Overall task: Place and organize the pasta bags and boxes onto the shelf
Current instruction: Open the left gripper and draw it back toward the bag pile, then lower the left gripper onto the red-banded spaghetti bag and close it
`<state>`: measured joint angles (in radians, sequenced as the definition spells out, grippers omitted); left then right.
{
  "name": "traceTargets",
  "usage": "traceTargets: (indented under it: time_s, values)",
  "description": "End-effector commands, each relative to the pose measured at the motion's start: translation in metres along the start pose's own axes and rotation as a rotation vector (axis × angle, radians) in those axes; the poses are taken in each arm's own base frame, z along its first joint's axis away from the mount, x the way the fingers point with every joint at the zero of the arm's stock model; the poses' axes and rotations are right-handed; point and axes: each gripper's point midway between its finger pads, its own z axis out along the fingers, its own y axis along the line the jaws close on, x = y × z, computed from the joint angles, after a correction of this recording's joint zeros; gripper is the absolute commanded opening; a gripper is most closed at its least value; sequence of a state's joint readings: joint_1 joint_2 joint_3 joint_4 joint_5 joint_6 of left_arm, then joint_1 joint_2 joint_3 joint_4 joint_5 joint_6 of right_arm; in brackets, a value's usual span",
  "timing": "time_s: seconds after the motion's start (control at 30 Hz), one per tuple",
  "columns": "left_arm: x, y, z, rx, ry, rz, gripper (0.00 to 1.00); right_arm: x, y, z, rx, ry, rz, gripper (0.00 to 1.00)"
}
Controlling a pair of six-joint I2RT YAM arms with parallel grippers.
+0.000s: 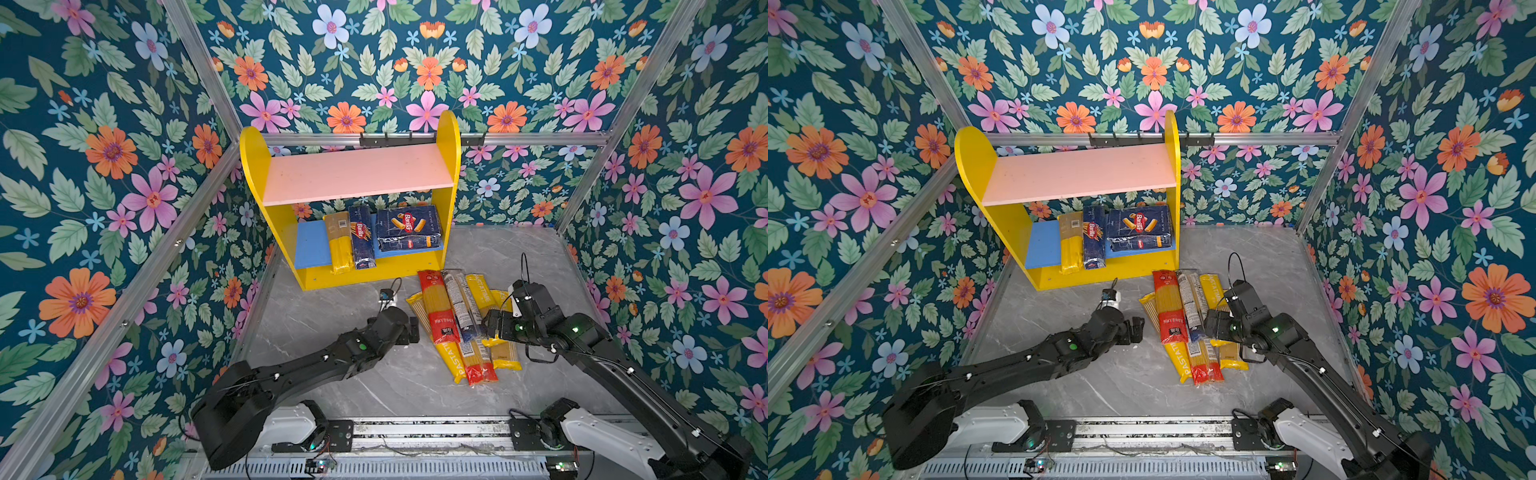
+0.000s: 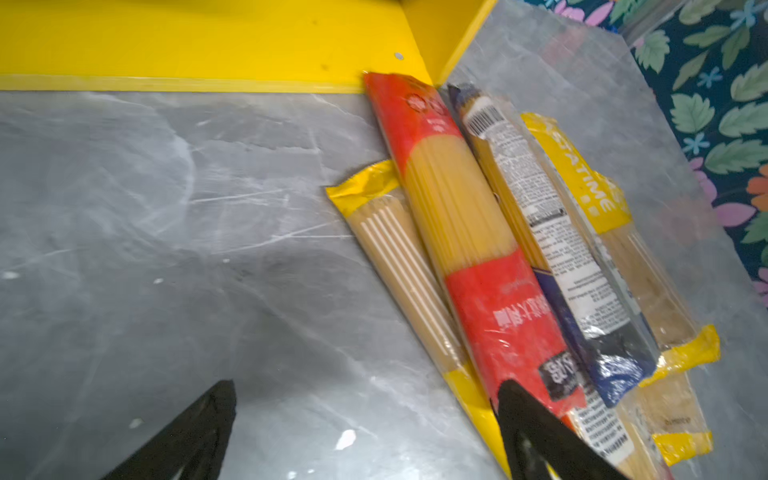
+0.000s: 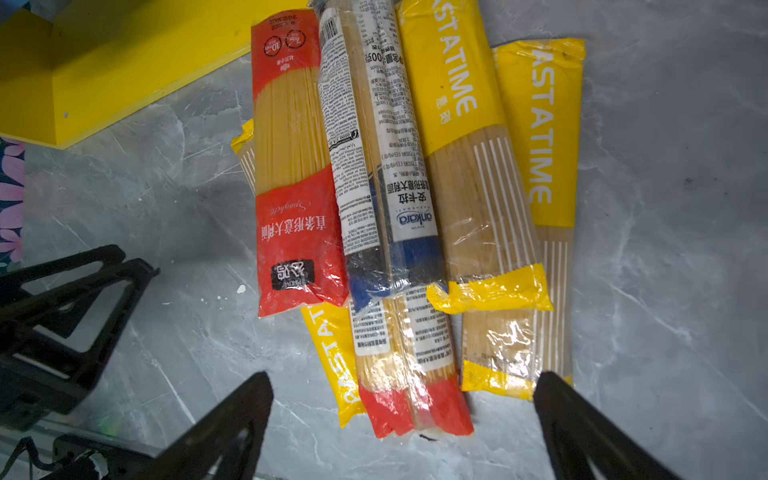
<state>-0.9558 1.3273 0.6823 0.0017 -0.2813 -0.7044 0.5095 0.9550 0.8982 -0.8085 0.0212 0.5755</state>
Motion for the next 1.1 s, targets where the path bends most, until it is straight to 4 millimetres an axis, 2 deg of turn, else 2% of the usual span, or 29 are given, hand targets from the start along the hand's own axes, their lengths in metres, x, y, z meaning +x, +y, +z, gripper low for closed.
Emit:
traceTargets:
  time_s: [0.0,0.2,0.5,0.63,0.83,1.07]
  values:
    - [-0.002,-0.023,0.012,-0.007,-0.019,0.018,1.00,-0.001,-0.007,-0.002,0.029,-0.019,0.009,0.99]
    - [0.013,-0.060,0.035,-0.028,0.023,0.100,1.00,0.000,-0.008,-0.004,0.027,-0.026,-0.019,0.99]
    - [0.040,-0.087,0.060,-0.107,0.099,0.216,1.00,-0.003,-0.006,-0.010,0.017,-0.046,-0.046,0.99]
    - [0.048,-0.080,0.067,-0.145,0.122,0.235,1.00,-0.002,-0.009,-0.011,0.021,-0.054,-0.051,0.99]
    - [0.068,-0.051,0.073,-0.259,0.167,0.267,0.98,-0.003,-0.009,-0.014,0.021,-0.064,-0.054,0.99]
    - [0.060,-0.023,0.054,-0.319,0.128,0.255,0.95,-0.003,-0.008,-0.011,0.017,-0.063,-0.055,0.99]
